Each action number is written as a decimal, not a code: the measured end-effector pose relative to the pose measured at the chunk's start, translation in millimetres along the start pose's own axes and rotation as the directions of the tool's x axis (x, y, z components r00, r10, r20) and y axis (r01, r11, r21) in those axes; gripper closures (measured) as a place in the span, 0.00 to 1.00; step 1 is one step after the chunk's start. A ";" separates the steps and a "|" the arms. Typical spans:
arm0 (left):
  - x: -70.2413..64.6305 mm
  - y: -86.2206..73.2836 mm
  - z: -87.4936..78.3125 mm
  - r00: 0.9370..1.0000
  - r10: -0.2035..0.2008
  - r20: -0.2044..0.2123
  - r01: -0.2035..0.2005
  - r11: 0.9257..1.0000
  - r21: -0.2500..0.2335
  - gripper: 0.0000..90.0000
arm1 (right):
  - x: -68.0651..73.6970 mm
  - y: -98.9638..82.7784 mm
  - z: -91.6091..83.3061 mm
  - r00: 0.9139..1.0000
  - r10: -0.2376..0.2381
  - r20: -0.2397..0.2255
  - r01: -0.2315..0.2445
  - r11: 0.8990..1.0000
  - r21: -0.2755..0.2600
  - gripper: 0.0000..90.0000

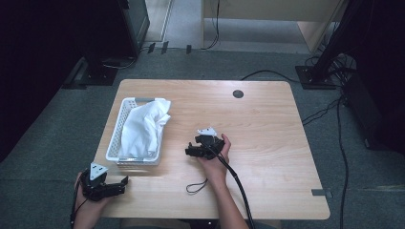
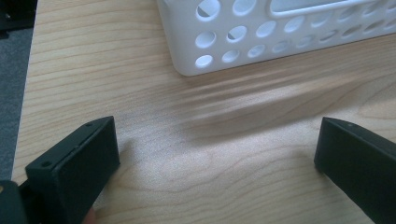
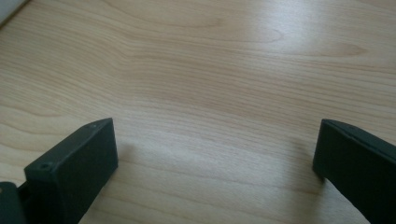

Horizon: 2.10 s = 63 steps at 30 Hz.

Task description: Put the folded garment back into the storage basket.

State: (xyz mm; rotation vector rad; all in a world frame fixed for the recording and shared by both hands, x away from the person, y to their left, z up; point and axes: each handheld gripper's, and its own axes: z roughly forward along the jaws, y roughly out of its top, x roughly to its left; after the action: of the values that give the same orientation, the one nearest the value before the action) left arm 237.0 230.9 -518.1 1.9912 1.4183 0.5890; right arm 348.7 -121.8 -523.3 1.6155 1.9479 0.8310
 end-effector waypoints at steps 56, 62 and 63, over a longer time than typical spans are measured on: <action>-0.3 -0.4 -0.3 1.000 0.005 0.003 -0.005 1.000 -0.001 0.00 | -58.4 -35.1 -36.1 0.999 0.032 0.035 -0.032 0.999 -0.003 0.00; -0.4 -0.4 -0.3 1.000 0.005 0.003 -0.005 1.000 -0.001 0.00 | -65.0 -38.2 -39.4 0.998 0.043 0.044 -0.043 0.999 -0.003 0.00; -0.4 -0.4 -0.3 1.000 0.005 0.003 -0.005 1.000 -0.001 0.00 | -66.6 -38.9 -40.2 0.998 0.043 0.047 -0.043 0.999 -0.002 0.00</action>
State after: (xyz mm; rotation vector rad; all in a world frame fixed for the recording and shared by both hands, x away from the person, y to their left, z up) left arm 236.4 230.7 -518.2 1.9947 1.4116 0.5878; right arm 306.7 -198.0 -523.9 1.6669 1.8861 0.8040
